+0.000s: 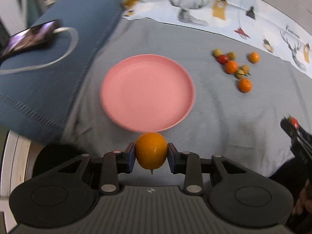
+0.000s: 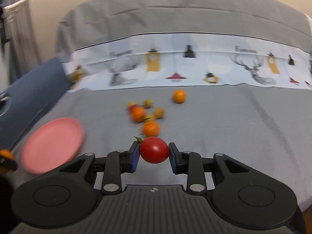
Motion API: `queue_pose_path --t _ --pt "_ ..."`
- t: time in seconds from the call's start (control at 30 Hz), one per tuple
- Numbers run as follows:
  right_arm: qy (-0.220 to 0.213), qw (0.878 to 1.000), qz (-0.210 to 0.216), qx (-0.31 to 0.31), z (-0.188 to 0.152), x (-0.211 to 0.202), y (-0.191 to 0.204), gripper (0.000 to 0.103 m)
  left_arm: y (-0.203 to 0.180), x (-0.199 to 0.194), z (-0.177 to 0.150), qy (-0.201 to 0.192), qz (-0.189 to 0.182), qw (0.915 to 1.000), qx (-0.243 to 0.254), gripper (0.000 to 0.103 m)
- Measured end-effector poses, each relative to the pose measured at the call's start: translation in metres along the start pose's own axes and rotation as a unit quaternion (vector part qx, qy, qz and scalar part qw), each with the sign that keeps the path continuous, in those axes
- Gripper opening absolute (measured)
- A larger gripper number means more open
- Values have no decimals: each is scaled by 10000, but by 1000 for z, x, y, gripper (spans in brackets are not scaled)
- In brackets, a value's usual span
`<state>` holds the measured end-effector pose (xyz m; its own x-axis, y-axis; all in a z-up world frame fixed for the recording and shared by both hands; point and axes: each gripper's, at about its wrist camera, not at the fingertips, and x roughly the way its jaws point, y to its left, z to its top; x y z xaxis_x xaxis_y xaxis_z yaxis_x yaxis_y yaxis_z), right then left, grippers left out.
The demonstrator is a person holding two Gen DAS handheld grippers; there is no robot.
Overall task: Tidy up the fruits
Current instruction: 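Carry the tangerine in the left gripper and tomato in the right gripper over the pink plate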
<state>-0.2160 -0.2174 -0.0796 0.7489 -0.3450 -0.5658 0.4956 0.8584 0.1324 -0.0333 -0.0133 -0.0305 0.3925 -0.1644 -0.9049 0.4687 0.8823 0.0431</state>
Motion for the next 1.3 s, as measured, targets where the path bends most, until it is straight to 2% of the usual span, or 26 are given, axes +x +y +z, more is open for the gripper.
queue_pose_path --t 0.23,0.5,0.77,1.3 --pt "-120 9980 268 -553 -3 -42 48 33 38 -30 -36 -235 -134 9988 -400 38" --pt "-121 9949 373 -928 -6 -63 74 33 52 -42 -54 -407 -346 9966 -629 38" --pt "-117 9944 327 -994 -8 -68 76 33 52 -48 -57 -544 -433 9956 -632 38" --pt "75 9944 311 -1003 -8 -56 77 33 55 -40 -55 -475 -437 9959 -641 38"
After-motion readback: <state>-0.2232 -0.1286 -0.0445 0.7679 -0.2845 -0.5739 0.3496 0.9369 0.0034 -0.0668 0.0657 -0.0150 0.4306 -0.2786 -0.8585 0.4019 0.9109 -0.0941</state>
